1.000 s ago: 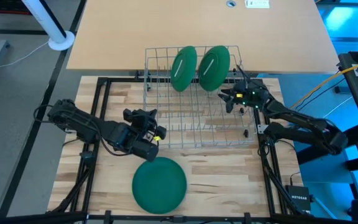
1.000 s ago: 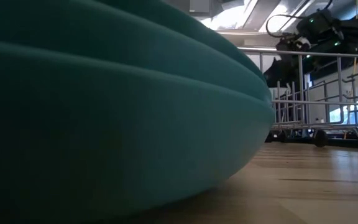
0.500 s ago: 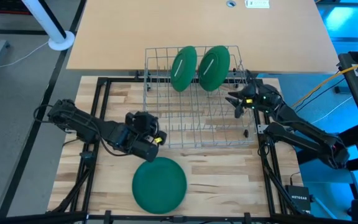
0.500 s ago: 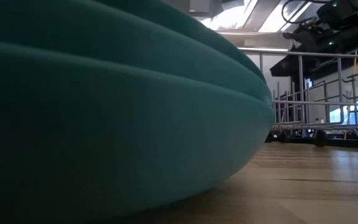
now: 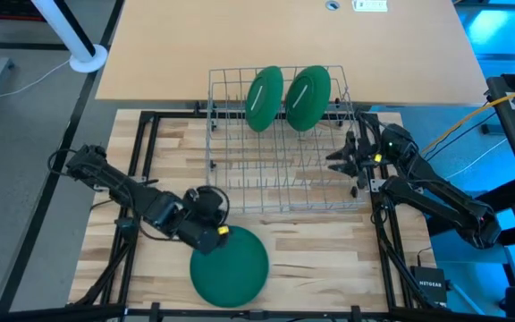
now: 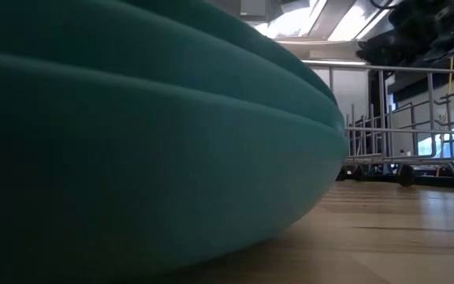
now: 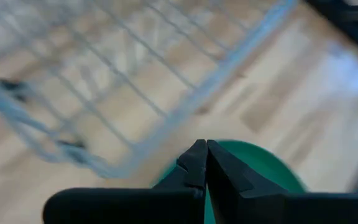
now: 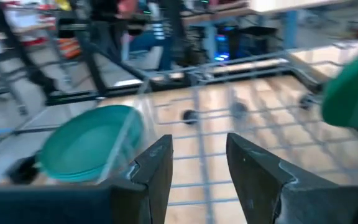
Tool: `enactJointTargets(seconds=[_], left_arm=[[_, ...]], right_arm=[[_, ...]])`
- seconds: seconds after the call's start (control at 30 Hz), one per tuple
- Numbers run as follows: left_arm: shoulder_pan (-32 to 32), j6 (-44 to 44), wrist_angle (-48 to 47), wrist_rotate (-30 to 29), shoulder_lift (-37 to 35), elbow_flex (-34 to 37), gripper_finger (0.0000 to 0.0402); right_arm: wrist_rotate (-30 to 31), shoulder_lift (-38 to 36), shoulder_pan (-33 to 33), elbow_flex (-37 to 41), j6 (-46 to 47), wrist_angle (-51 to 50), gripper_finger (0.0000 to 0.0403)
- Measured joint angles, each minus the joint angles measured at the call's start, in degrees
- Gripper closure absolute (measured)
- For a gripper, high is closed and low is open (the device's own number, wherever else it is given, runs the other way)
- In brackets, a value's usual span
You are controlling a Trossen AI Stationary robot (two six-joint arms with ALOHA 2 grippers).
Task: Sort dishes
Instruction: Put the green plate in the dish rack
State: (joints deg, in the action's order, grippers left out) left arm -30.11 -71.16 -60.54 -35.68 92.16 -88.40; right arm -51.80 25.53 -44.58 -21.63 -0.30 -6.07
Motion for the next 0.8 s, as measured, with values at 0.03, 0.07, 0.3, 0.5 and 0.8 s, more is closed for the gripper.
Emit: enactJointTargets(seconds=[0.03, 0.07, 0.3, 0.5, 0.8], left_arm=[[-0.59, 0.00, 2.11, 0.70, 0.00, 0.00, 0.0402], [-1.20, -0.04, 4.34, 1.45, 0.00, 0.00, 0.0402], [-5.83, -3.12, 16.27, 6.40, 1.58, -0.04, 0.0400], [-8.48, -25.77, 9.87, 14.52, 6.48, -0.04, 0.0354], [-9.42, -45.63, 3.42, 33.19, 9.73, -0.02, 0.0308]], right_arm=[[-1.29, -0.24, 0.00, 0.00, -0.03, 0.00, 0.0249], [-2.34, -0.41, 0.00, 0.00, -0.16, 0.00, 0.0249], [-4.80, -1.33, -0.02, 0.00, -2.25, -0.02, 0.0249], [-4.82, -1.33, -0.02, 0.00, -3.23, -0.10, 0.0249], [-4.84, -1.33, -0.02, 0.00, -4.42, -0.15, 0.0249]])
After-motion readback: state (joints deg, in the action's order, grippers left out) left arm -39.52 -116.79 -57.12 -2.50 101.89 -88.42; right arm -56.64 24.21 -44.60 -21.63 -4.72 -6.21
